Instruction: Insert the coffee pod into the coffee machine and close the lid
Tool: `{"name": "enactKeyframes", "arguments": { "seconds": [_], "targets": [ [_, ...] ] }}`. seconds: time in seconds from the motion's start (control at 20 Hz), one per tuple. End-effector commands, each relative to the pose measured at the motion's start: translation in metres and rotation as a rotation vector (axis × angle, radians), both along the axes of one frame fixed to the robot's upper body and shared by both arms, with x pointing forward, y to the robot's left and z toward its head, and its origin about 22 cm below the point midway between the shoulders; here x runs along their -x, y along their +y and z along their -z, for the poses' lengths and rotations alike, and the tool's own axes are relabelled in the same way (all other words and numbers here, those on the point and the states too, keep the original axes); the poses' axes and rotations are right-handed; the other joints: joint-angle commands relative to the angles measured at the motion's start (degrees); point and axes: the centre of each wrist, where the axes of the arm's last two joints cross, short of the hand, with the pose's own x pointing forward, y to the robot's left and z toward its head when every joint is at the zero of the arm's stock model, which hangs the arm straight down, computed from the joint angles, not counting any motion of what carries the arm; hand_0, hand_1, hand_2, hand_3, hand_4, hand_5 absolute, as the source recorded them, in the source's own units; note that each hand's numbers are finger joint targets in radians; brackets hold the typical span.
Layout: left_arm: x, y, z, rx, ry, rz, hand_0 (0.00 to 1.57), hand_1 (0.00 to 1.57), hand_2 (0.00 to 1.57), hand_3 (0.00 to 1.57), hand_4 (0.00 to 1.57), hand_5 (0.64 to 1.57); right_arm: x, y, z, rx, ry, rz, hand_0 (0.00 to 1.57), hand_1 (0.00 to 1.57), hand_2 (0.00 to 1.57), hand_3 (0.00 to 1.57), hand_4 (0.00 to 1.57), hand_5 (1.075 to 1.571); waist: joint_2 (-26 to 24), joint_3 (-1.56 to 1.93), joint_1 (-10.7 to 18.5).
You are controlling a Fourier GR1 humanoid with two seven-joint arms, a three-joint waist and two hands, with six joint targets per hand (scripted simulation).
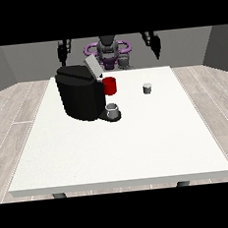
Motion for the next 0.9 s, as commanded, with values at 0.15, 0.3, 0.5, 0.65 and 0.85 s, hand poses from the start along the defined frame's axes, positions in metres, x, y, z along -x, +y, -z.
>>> {"name": "enactKeyframes", "arguments": {
  "seconds": [0.15, 0.3, 0.5, 0.65, 0.85],
  "targets": [
    [0.016, 0.025, 0.006, -0.143, 0.001, 0.157, 0.00, 0.00, 0.00, 0.00, 0.00, 1.571, 0.009, -0.001, 0.007, -0.033, 0.065, 0.014, 0.00, 0.00, 0.00, 0.00, 0.00, 1.571, -1.4, 0.81, -1.3],
    [0.020, 0.039, -0.002, -0.318, -0.020, 0.281, 0.00, 0.00, 0.00, 0.00, 0.00, 1.571, 0.005, -0.008, 0.012, 0.088, 0.010, 0.194, 0.00, 0.00, 0.00, 0.00, 0.00, 1.571, -0.7, 0.80, -0.6],
    [-0.009, 0.047, -0.024, -0.458, -0.055, 0.263, 0.00, 0.00, 0.00, 0.00, 0.00, 1.571, -0.007, 0.015, 0.011, 0.100, -0.050, 0.152, 0.00, 0.00, 0.00, 0.00, 0.00, 1.571, 4.7, 0.81, -2.8],
    [-0.034, 0.055, -0.039, -0.509, -0.061, 0.250, 0.00, 0.00, 0.00, 0.00, 0.00, 1.571, -0.029, 0.029, -0.014, 0.079, -0.135, 0.127, 0.00, 0.00, 0.00, 0.00, 0.00, 1.571, 8.3, 0.80, -5.5],
    [-0.048, 0.072, -0.040, -0.566, 0.024, 0.238, 0.00, 0.00, 0.00, 0.00, 0.00, 1.571, -0.025, 0.026, -0.009, 0.104, -0.119, 0.077, 0.00, 0.00, 0.00, 0.00, 0.00, 1.571, 8.6, 0.81, -7.4]
  ]
}}
